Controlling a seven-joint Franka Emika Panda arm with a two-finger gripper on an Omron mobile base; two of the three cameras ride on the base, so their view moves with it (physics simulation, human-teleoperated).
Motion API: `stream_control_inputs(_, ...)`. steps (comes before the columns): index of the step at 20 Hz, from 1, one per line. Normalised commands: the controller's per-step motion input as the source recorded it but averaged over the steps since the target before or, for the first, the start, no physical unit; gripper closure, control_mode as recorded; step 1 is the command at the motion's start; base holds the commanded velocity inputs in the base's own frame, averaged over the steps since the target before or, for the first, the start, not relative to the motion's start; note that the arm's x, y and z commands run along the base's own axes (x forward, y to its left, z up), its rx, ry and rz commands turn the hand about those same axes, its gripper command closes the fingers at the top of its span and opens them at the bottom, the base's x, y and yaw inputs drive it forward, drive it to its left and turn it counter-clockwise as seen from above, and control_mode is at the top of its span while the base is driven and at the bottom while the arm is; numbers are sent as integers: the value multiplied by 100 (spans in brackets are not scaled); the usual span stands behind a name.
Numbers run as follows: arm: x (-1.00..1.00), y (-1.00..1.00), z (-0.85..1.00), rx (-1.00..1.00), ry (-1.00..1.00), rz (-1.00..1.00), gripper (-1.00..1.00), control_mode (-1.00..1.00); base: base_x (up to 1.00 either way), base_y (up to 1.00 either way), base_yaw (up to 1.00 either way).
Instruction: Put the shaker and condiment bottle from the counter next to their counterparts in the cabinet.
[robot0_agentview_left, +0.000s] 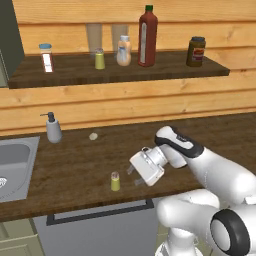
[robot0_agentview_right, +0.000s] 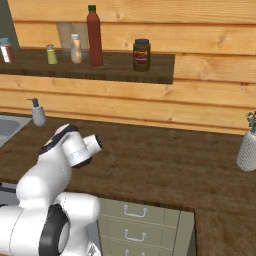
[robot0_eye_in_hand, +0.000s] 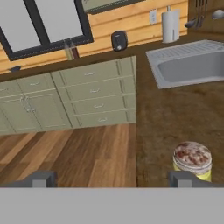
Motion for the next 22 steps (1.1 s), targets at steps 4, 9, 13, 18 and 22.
stream_control_inputs(4, 24, 7, -19, 1, 0, 0, -100, -100, 0, 0, 0)
stream_control_inputs(9, 24, 7, -18, 1, 0, 1, -100, -100, 0, 0, 0)
stream_control_inputs(13, 24, 14, -17, 3, 0, 1, -100, -100, 0, 0, 0)
stream_control_inputs(18, 25, 13, -19, 3, 0, 2, -100, -100, 0, 0, 0)
stream_control_inputs(22, 24, 9, -19, 3, 0, 2, -100, -100, 0, 0, 0)
